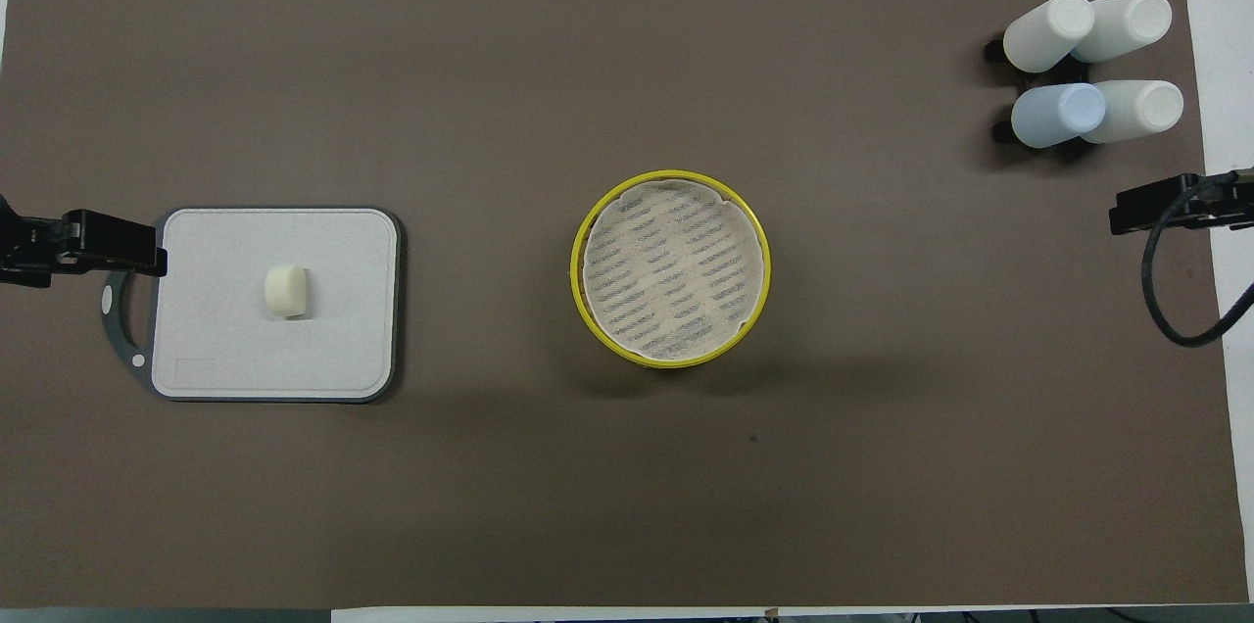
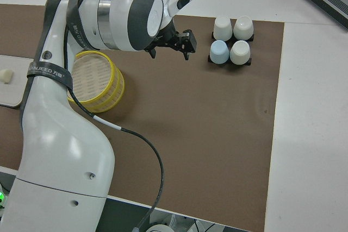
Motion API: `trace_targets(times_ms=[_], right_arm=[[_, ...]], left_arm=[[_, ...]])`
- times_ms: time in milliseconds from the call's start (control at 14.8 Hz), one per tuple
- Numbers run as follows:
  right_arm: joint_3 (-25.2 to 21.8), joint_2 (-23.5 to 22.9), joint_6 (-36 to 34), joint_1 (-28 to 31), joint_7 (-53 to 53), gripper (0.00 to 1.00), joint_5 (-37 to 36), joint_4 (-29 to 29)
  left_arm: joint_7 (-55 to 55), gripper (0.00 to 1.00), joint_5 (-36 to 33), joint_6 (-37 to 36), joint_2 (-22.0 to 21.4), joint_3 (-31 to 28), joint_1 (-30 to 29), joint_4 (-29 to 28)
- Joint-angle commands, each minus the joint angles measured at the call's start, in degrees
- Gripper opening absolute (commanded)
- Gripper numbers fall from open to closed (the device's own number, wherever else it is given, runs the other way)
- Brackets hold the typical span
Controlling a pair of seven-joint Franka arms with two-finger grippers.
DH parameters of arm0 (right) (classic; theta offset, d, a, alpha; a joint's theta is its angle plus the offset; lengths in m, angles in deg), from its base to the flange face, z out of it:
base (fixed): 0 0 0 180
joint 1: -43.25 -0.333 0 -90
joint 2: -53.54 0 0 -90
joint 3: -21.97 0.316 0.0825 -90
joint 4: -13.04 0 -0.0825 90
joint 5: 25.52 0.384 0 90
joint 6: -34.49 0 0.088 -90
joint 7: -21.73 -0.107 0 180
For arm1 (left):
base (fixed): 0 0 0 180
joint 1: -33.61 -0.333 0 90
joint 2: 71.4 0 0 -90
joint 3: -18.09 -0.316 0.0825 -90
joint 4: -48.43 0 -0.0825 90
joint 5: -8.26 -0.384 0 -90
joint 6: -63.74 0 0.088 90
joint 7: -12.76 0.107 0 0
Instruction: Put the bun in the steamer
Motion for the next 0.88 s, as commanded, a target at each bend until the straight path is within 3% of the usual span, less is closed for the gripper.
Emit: trace_targets(times_ms=[0,271,473,609,812], right_arm=[[4.31,0.85,-2.6,0.39,1.36,1.0,-0.03,0.34],[12.92,-2.21,2.4,0.04,-6.67,1.0,2.43,-2.55],[14.7,-14.83,1.96,-10.99,-26.95,1.0,0.6,-13.86],[14.79,-22.75,3.62,-18.55,-32.37,1.0,-4.4,-20.46],[14.52,-29.02,8.97,-24.47,-39.56,1.0,-5.57,-24.27]], left_arm=[[0.4,1.0,-0.61,1.41,-1.49,-0.07,-0.18,-2.19],[0.4,1.0,-0.61,2.19,-1.67,-0.07,-0.18,-3.42],[1.36,1.0,-0.61,9.99,-3.68,-0.16,-0.44,-12.35],[1.71,1.0,-0.61,15.01,-3.95,-0.25,-0.79,-17.72],[5.05,1.0,-0.61,24.31,-3.34,-0.25,-2.02,-25.55]])
